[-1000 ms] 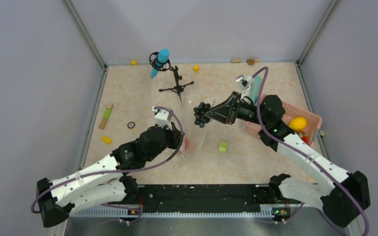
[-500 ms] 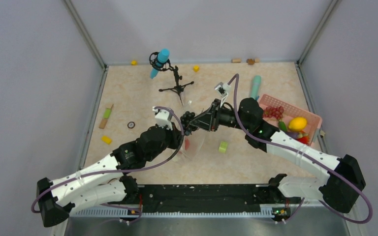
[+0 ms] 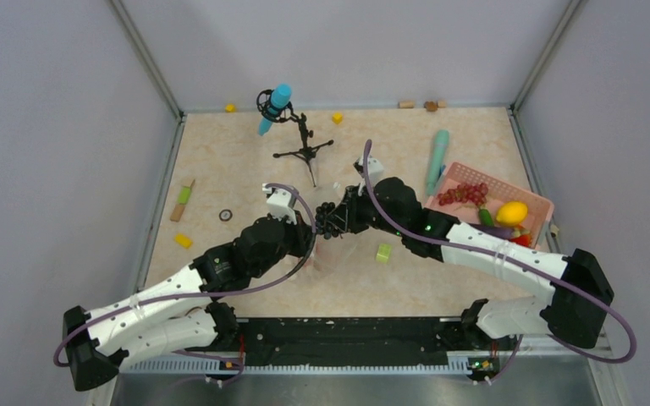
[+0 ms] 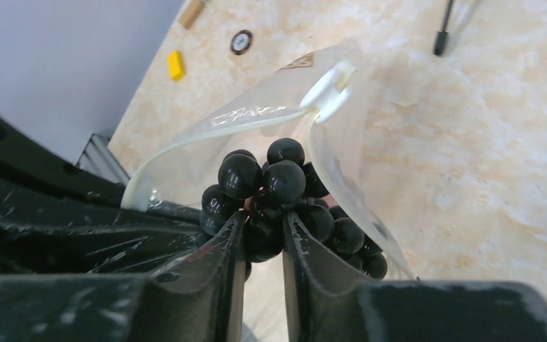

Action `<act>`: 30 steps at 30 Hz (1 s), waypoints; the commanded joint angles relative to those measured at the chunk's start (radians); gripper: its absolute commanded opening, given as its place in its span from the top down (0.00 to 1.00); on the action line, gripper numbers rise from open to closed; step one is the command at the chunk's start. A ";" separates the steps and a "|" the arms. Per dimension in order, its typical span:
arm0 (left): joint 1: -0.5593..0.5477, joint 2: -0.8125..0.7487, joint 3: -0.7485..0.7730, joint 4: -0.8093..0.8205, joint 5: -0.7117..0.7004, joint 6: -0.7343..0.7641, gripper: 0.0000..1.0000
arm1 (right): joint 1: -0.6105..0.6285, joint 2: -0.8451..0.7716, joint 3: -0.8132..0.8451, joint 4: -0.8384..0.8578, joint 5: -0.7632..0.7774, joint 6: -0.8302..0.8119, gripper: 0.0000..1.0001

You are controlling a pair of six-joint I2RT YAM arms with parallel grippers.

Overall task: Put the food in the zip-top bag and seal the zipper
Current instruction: Place the fake fruit in the zipper food storage bag.

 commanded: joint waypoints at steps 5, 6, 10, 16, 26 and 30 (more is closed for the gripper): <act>0.002 -0.030 -0.004 0.052 0.015 0.009 1.00 | 0.024 0.025 0.103 -0.065 0.165 -0.011 0.52; 0.003 -0.029 -0.004 0.052 0.019 0.008 1.00 | 0.024 0.023 0.105 -0.066 0.155 -0.011 0.48; 0.002 -0.030 -0.004 0.053 0.024 0.008 1.00 | 0.023 0.004 0.105 -0.058 0.115 -0.024 0.39; 0.002 -0.035 -0.007 0.054 0.016 0.005 1.00 | 0.023 -0.059 0.088 -0.060 0.123 -0.058 0.20; 0.002 -0.032 -0.009 0.057 0.013 0.009 1.00 | 0.023 -0.259 -0.078 -0.162 0.374 -0.046 0.09; 0.002 -0.024 -0.008 0.064 0.022 0.014 1.00 | 0.024 -0.343 -0.160 -0.165 0.401 -0.081 0.10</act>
